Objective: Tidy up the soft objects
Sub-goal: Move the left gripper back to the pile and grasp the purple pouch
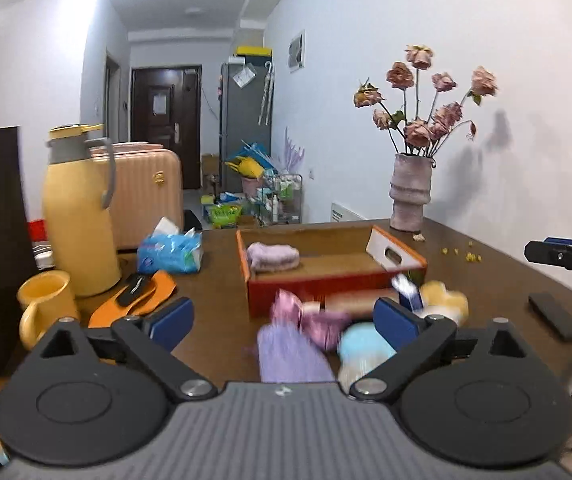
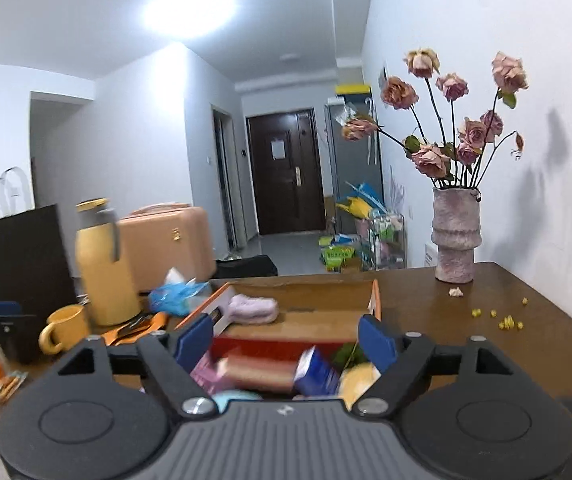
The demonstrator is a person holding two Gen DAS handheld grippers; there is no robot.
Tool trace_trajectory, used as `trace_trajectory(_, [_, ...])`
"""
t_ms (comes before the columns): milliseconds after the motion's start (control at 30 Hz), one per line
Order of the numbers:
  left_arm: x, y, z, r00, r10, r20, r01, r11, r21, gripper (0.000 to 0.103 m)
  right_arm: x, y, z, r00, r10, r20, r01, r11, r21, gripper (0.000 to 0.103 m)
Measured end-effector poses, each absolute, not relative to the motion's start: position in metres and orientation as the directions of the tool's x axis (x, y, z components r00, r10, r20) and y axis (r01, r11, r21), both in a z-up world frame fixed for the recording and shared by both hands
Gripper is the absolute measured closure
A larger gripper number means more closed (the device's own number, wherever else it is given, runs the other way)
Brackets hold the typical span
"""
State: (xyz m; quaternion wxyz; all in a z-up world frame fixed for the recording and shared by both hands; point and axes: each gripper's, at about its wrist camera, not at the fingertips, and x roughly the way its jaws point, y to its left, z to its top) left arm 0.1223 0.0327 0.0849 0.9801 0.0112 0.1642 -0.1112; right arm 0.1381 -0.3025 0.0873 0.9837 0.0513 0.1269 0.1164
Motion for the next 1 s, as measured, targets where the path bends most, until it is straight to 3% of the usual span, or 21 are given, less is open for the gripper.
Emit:
trace_trajectory(167, [0.062, 0.043, 0.057, 0.926, -0.196, -0.323, 0.192, 0.980, -0.045, 0.003, 0.066, -0.278, 0.042, 0.936, 0.267, -0.230, -0.241, 0.961, 0.133, 0.018])
trace_trajectory(367, [0.064, 0.038, 0.057, 0.935, -0.195, -0.297, 0.205, 0.979, 0.003, 0.001, 0.051, -0.262, 0.021, 0.904, 0.306, -0.299, -0.286, 0.952, 0.109, 0.018])
trace_trajectory(567, [0.112, 0.035, 0.010, 0.874, -0.195, -0.446, 0.204, 0.979, -0.029, 0.001, 0.068, -0.233, 0.005, 0.857, 0.412, -0.311, -0.378, 0.911, 0.165, 0.022])
trace_trajectory(733, [0.161, 0.050, -0.012, 0.845, -0.186, -0.502, 0.163, 0.982, -0.090, 0.008, 0.112, -0.200, -0.019, 0.786, 0.505, -0.357, -0.440, 0.862, 0.251, 0.051])
trace_trajectory(800, [0.183, 0.057, -0.011, 0.845, -0.152, -0.513, 0.126, 0.988, -0.085, 0.011, 0.134, -0.188, -0.028, 0.761, 0.536, -0.366, -0.439, 0.840, 0.318, 0.058])
trace_trajectory(900, [0.213, 0.064, 0.000, 0.875, -0.109, -0.472, 0.095, 0.994, -0.053, 0.014, 0.164, -0.166, -0.039, 0.726, 0.566, -0.392, -0.426, 0.816, 0.390, 0.058])
trace_trajectory(1000, [0.248, 0.062, 0.011, 0.873, -0.210, -0.440, 0.201, 0.977, -0.067, 0.012, 0.183, -0.149, -0.047, 0.733, 0.530, -0.427, -0.379, 0.839, 0.391, 0.057])
